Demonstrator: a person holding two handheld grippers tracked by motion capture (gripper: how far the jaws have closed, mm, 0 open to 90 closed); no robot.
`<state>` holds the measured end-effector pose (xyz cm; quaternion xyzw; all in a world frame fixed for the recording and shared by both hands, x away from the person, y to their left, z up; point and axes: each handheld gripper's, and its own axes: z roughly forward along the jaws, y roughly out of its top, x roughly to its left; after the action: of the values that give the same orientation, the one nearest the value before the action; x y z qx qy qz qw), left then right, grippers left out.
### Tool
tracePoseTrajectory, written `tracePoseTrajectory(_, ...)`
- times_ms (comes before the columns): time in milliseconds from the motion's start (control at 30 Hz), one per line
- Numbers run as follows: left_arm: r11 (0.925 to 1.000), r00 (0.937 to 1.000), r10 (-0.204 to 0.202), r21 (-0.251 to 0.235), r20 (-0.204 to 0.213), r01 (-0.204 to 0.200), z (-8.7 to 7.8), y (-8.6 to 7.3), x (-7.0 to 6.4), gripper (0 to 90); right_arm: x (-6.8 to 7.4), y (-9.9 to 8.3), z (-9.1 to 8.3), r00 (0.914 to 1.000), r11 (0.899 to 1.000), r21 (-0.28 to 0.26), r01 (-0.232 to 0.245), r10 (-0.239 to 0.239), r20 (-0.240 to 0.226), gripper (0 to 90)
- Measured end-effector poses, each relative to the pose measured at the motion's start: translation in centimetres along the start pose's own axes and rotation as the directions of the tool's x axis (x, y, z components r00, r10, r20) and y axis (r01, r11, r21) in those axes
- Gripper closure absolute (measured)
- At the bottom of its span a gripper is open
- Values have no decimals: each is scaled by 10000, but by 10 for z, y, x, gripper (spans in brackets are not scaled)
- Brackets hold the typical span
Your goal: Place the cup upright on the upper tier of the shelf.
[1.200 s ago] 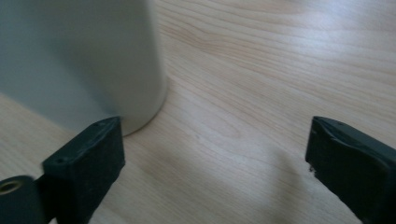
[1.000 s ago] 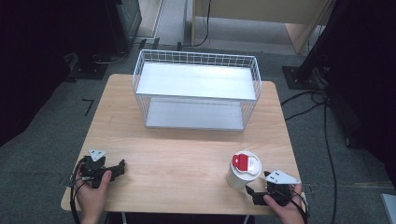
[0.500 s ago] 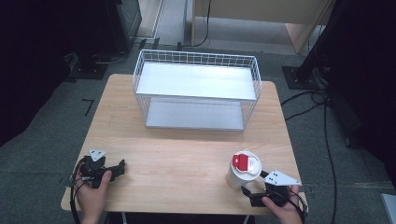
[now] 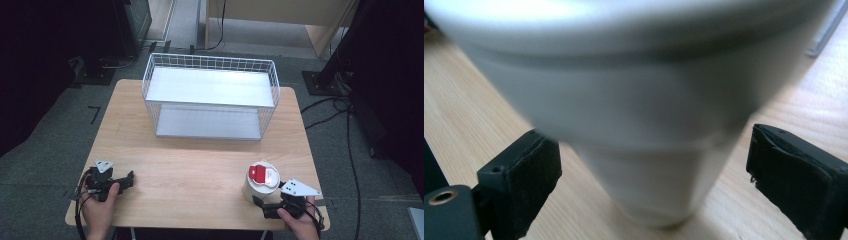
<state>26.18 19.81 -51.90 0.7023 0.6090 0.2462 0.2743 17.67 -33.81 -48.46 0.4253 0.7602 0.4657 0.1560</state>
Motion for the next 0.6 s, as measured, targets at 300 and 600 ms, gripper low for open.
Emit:
tracePoseTrajectory(300,10000,10000,2,3,-1,-2,0,0,0,0,8,11,2,9999,9972,-734,-131,137,87,73)
tracePoseTrajectory(600,10000,10000,2,2,-2,-2,0,0,0,0,11,14,10,9995,9957,-914,-162,187,270,46)
